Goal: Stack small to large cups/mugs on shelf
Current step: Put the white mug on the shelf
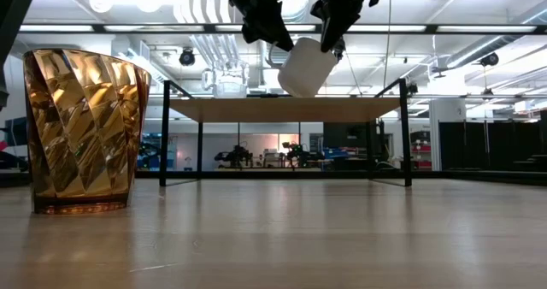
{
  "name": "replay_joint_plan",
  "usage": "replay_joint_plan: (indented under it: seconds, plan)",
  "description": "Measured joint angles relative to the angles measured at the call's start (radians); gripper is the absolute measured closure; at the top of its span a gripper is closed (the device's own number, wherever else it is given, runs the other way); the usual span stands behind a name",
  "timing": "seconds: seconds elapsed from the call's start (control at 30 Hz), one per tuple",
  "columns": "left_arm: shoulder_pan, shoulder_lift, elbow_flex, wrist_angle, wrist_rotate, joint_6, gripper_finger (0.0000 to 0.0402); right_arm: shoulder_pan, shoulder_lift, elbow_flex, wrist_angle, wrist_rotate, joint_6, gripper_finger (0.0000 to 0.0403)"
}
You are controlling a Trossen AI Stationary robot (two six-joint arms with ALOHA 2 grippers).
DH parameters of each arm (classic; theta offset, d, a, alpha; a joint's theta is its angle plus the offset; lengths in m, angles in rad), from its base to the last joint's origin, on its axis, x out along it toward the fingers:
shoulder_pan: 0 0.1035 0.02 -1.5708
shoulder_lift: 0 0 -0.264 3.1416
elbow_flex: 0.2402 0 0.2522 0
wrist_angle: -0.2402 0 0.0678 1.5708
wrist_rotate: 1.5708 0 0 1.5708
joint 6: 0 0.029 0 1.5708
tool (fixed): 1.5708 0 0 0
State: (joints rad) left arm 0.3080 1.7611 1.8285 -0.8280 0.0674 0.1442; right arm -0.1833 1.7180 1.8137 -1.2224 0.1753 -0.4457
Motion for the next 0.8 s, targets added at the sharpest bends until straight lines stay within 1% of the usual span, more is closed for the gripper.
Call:
replay_joint_plan:
  seconds: [0.13,0.23,0.5,0.63,0.8]
  plan:
    - [0.0,0.0,0.0,0.0,0.002,-0.001,0.0369,0.0,0.0,0.0,0.002,0.001,0.0,0.0355]
    - [0.0,0.001,0.0,0.0,0.003,-0.002,0.0369,0.0,0.0,0.001,0.006,0.001,0.0,0.0347]
    - [0.0,0.001,0.0,-0.001,0.003,-0.002,0.0369,0.0,-0.001,0.001,0.005,0.001,0.0,0.0344]
    - [0.0,0.001,0.0,0.0,0.002,-0.003,0.037,0.001,-0.006,0.001,0.003,0.019,0.002,0.0344]
    - [0.0,0.001,0.0,-0.003,0.002,-0.003,0.037,0.002,-0.019,0.001,-0.004,0.029,0.052,0.0344]
